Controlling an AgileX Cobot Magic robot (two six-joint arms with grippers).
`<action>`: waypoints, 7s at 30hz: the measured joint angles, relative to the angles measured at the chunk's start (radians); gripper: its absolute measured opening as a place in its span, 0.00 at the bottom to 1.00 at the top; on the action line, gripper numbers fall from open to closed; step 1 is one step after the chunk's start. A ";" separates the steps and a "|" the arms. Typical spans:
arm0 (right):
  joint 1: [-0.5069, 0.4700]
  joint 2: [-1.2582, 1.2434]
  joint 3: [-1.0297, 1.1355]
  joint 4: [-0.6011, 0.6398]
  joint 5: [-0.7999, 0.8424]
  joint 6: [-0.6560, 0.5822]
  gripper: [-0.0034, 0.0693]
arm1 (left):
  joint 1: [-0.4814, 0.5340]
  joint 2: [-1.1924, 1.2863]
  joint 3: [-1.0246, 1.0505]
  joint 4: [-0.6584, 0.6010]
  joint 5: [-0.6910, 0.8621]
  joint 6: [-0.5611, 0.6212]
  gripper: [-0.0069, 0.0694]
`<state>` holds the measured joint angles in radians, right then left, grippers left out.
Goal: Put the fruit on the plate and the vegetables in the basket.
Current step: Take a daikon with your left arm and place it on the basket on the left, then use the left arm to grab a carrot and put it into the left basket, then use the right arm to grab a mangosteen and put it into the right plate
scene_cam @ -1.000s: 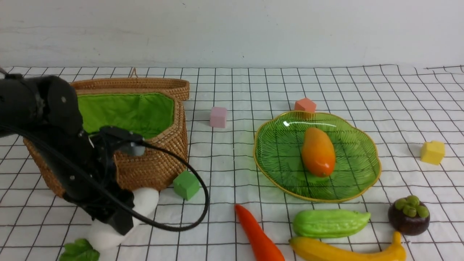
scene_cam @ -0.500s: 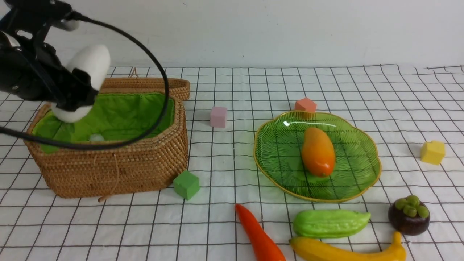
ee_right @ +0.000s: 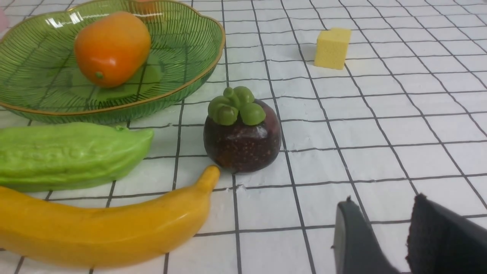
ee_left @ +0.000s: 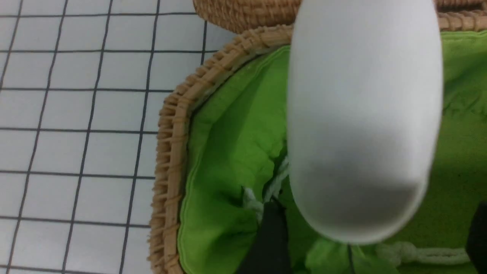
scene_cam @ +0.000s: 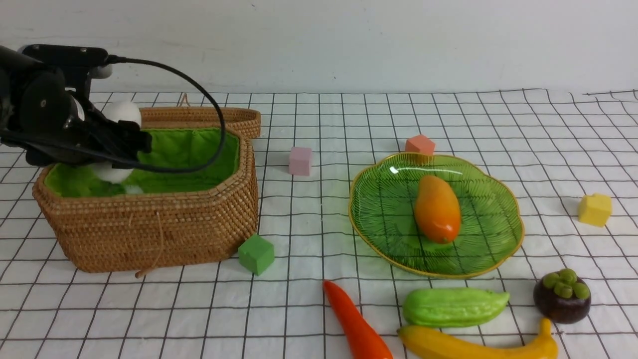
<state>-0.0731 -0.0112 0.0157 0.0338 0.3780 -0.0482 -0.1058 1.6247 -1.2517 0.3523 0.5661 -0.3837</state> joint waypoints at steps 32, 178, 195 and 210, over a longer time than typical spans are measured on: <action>0.000 0.000 0.000 0.000 0.000 0.001 0.38 | -0.624 0.297 -0.023 -0.600 0.072 -0.261 0.82; 0.000 0.000 0.000 0.000 0.000 0.000 0.38 | 0.012 -1.634 1.280 -0.295 -0.161 0.218 0.09; 0.000 0.000 0.010 0.107 -0.298 0.185 0.38 | 0.012 -1.634 1.280 -0.295 -0.162 0.218 0.10; 0.000 0.210 -0.632 0.033 -0.293 0.457 0.38 | 0.012 -1.634 1.280 -0.295 -0.163 0.218 0.12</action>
<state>-0.0731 0.1990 -0.6160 0.0671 0.0846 0.4089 -0.0938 -0.0098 0.0282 0.0569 0.4032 -0.1655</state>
